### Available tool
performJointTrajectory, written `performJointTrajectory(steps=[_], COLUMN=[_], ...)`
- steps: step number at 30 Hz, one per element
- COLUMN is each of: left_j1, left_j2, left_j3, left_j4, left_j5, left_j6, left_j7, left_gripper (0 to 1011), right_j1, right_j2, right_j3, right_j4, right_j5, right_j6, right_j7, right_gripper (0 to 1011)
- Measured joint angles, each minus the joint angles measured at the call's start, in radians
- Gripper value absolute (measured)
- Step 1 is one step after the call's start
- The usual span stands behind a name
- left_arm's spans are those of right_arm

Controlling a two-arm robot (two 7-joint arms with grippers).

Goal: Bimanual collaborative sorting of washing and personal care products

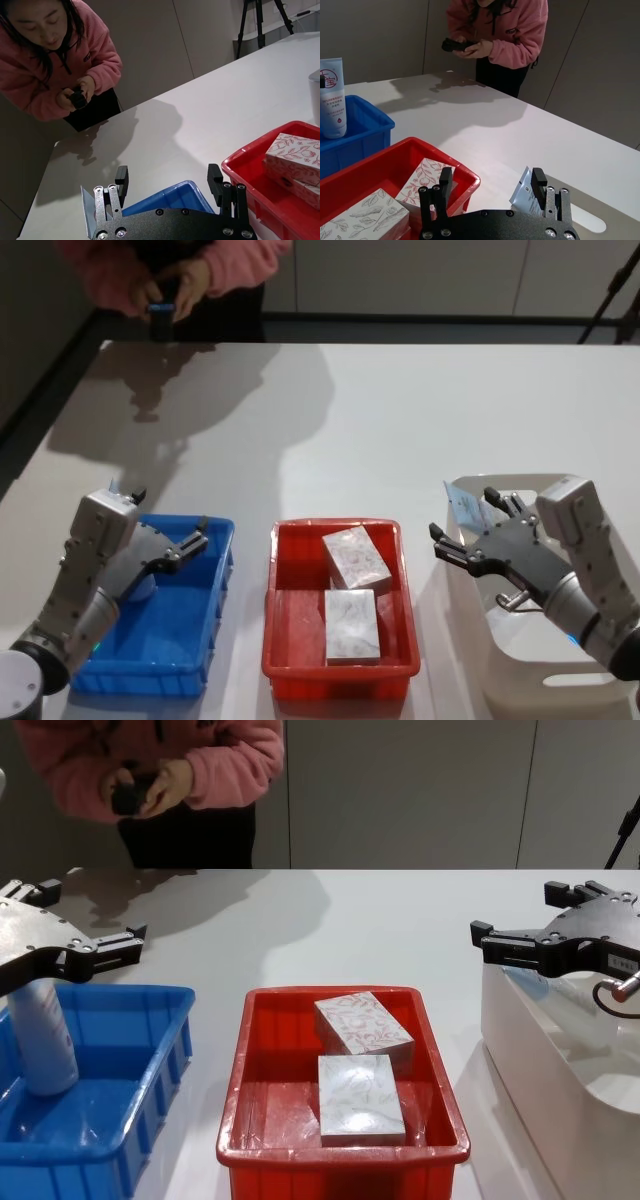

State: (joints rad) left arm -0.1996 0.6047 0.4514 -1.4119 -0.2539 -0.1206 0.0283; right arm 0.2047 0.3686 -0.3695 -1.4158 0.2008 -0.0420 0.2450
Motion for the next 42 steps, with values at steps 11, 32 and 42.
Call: performJointTrajectory(steps=[11,32,42], left_j1=[0.0,0.0,0.0], left_j2=[0.0,0.0,0.0], left_j3=[0.0,0.0,0.0], left_j4=[0.0,0.0,0.0], left_j5=[0.0,0.0,0.0], left_j6=[0.0,0.0,0.0], left_j7=[0.0,0.0,0.0], left_gripper=[1002,1002,1002], right_j1=[0.022,0.055,0.069], right_j2=[-0.038,-0.12,-0.141], right_j3=[0.0,0.015,0.013], right_j4=[0.031,0.075,0.099], right_j5=[-0.01,-0.038,-0.047], right_j6=[0.023,0.101,0.12], right_j7=[0.033,0.048,0.058], right_gripper=[1001,1001,1001])
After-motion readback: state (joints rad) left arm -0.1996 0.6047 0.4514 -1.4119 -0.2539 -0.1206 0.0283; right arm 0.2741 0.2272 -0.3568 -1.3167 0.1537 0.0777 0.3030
